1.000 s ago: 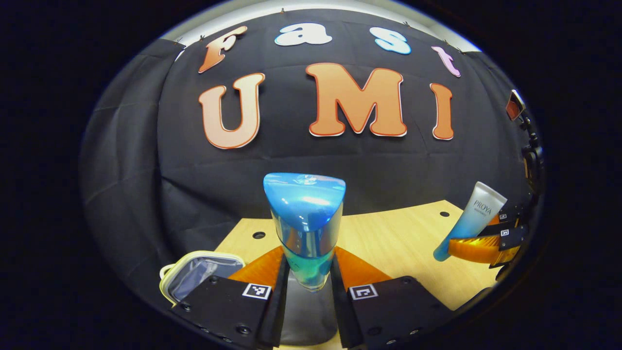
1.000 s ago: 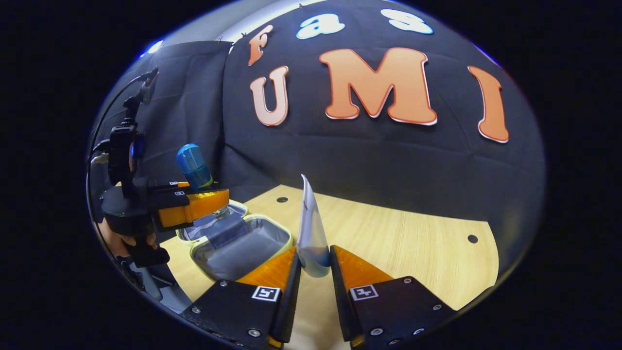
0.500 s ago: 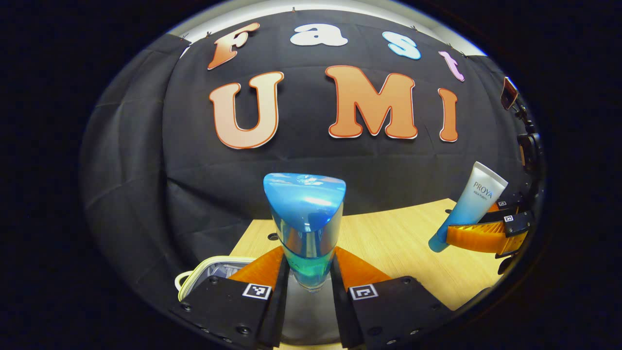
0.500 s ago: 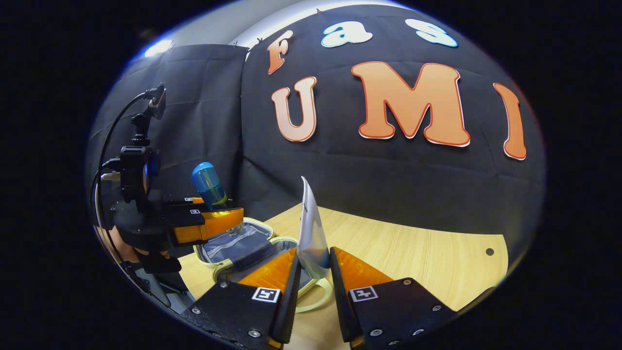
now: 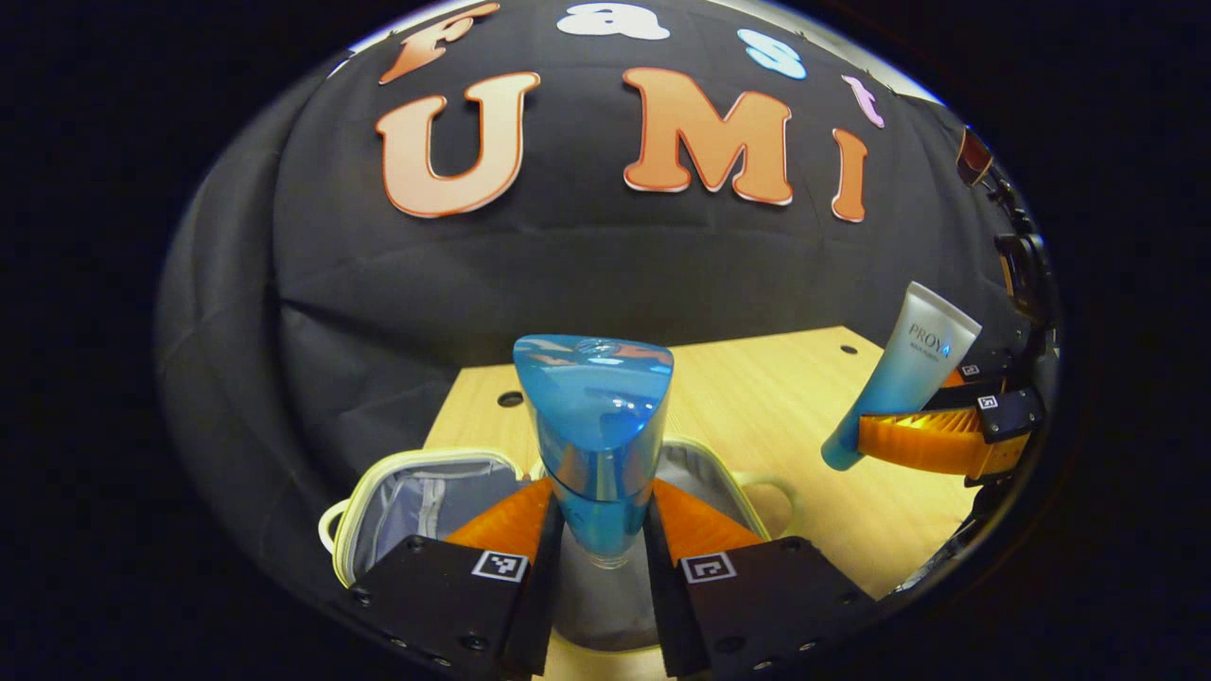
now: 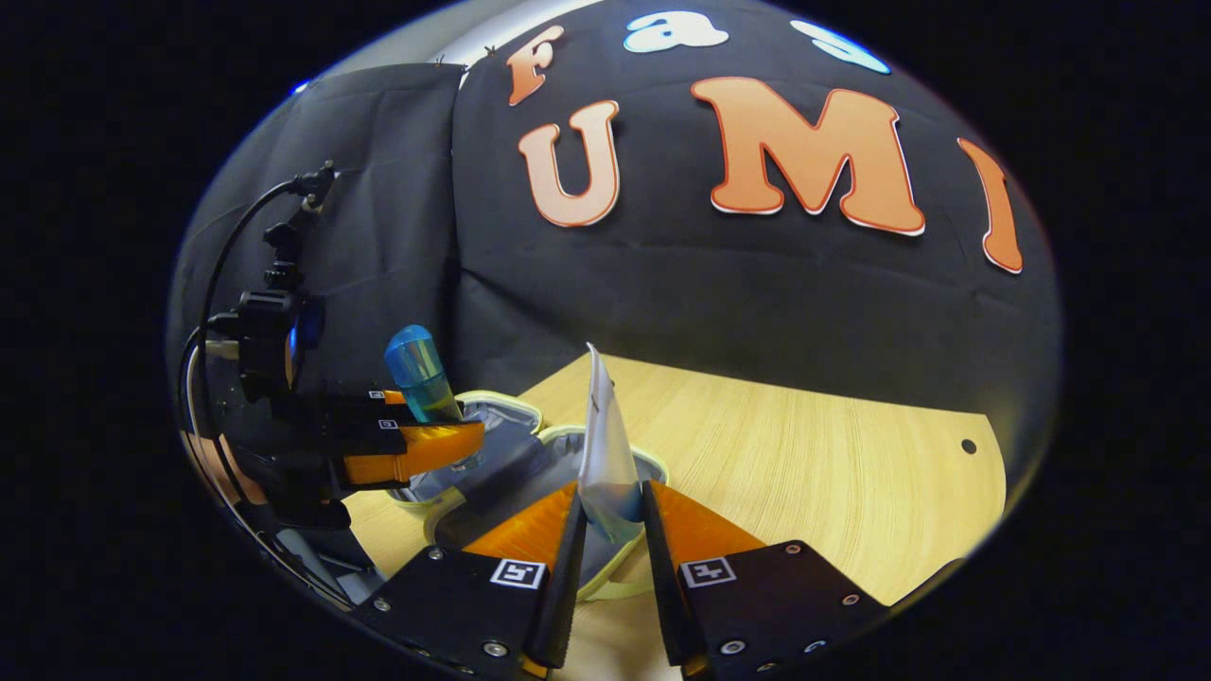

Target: First open the suitcase, pack the skin care products into it, and then close the suitcase.

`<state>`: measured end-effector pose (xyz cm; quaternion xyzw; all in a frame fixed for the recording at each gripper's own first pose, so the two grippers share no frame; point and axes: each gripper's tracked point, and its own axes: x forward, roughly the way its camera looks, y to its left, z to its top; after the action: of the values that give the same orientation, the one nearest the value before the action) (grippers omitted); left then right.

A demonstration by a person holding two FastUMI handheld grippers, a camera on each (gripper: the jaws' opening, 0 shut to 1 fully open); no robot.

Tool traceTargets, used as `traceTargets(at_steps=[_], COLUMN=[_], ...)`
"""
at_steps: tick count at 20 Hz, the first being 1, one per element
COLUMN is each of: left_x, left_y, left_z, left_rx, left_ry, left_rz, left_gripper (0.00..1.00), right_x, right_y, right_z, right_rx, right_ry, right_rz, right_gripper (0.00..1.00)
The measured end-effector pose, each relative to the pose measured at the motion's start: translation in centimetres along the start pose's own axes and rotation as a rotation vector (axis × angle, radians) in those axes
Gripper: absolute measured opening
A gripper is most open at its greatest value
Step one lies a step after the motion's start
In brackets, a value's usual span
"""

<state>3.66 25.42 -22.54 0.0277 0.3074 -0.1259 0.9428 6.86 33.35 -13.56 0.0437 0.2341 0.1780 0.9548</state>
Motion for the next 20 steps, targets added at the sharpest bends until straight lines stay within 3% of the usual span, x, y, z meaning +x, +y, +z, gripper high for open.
traceTargets(at_steps=[9,16,20], left_x=[3.7,5.7,5.8], left_y=[-1.2,-3.9,-4.0], left_z=[-8.8,-12.0,-13.9], left_rx=[-0.052,-0.083,-0.096], left_ry=[0.295,0.503,0.606], left_rz=[-0.07,-0.12,-0.1], left_gripper=[0.44,0.44,0.44], right_x=[3.0,5.3,5.8], right_y=[3.0,3.6,3.2], right_z=[-4.6,-7.6,-8.4], right_rx=[0.034,0.092,0.137], right_ry=[0.158,0.236,0.267], right_rz=[0.072,0.131,0.146], right_gripper=[0.38,0.38,0.38])
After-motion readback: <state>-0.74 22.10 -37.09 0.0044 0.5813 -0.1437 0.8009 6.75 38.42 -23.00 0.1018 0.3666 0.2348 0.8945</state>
